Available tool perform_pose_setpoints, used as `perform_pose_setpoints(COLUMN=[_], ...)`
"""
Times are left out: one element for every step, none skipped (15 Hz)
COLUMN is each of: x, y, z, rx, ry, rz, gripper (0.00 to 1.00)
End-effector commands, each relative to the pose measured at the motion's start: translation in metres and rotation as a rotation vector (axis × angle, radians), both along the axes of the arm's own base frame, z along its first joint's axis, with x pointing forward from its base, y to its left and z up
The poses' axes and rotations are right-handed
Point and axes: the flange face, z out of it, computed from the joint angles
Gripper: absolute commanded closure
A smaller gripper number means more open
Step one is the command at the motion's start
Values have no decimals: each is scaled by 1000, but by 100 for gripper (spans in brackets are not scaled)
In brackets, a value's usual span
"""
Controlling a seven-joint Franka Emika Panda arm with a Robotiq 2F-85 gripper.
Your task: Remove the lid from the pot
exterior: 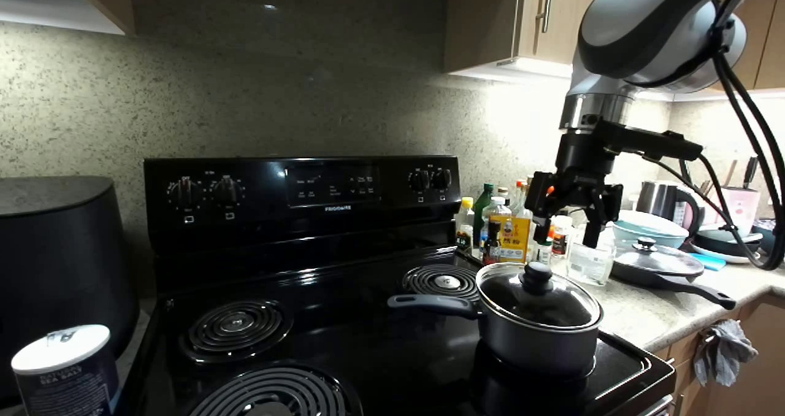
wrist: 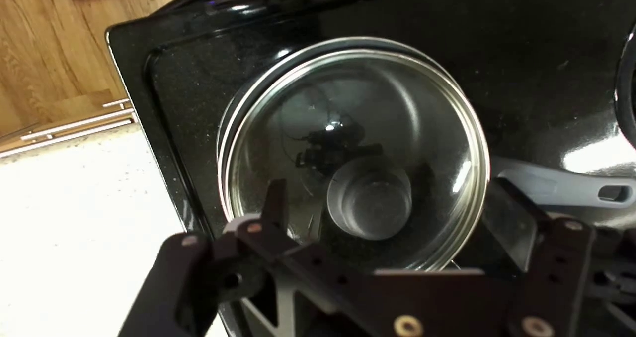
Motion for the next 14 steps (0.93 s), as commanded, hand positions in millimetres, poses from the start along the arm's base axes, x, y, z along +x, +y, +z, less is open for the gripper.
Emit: perform_pose_setpoints(x=[0,-1,0,1,3,4,5,6,7,8,9,10,11,13], y=[0,3,7,9,10,11,11,11,11,10,10,9,7,6], z=[1,-1,-5,-6,-8,-10,-12,-14,-16,-19,-22,-25,-30,-34], rx=[0,-11,-29,-33,-32,-36,-39,-40,-42,-45,-49,-58,-67,-76], ry=[-1,-11,-25,-29,-27,-29,-24,-21,-15,-8,-1,12,19,28], rz=[1,4,8,10,14,12,12,10,7,6,4,-3,-9,-17], gripper=[0,0,0,0,0,0,0,0,0,0,0,0,0,0])
